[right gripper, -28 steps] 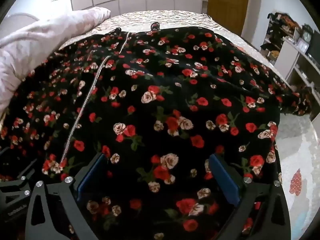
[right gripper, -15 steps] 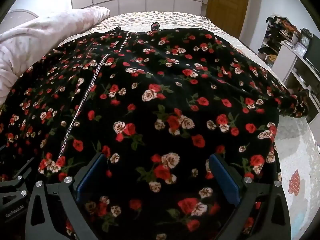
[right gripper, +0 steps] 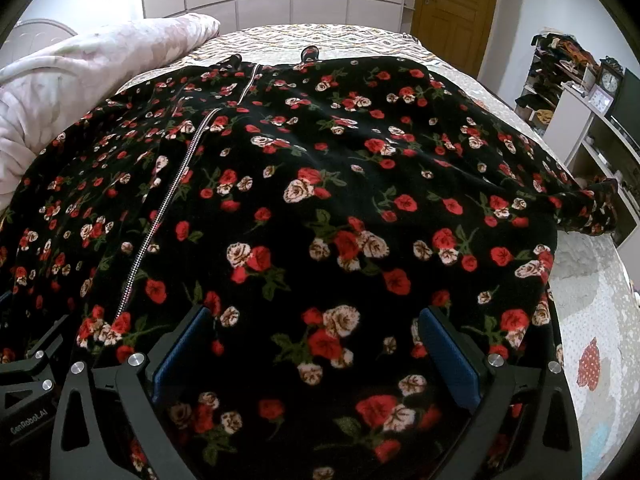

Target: Fold large clothes

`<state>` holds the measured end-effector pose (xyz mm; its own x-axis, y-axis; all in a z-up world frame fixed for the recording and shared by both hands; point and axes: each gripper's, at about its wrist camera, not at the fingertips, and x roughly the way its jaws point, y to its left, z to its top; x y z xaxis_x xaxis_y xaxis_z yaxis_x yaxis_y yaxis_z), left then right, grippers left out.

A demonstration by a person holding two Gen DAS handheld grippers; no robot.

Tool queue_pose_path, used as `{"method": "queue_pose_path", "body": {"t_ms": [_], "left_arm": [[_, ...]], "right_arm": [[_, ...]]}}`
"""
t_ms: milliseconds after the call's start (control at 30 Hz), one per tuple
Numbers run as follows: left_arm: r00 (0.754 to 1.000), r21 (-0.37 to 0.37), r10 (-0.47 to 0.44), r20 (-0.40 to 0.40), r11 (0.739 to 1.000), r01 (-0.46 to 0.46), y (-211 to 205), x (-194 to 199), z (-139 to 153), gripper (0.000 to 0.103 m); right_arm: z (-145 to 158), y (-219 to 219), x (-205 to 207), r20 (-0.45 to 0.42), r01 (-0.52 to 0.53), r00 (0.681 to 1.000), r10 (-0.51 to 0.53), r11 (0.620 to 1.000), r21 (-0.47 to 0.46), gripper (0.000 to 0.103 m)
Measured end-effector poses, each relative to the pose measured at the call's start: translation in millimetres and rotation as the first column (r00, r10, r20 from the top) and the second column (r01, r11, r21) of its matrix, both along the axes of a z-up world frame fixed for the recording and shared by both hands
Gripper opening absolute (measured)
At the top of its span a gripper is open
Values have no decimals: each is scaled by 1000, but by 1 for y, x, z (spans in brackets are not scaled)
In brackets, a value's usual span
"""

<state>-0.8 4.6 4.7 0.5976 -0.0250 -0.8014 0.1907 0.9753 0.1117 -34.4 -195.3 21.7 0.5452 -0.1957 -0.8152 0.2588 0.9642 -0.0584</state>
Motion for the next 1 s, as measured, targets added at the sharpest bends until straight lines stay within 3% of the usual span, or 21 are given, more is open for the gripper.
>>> {"method": "queue_pose_path", "body": {"t_ms": [1000], "left_arm": [[1000, 6, 0, 8, 1000, 0, 0, 1, -5, 103]], "right_arm": [[0, 0, 0, 4, 2, 1000, -2, 1000, -6, 103]]}}
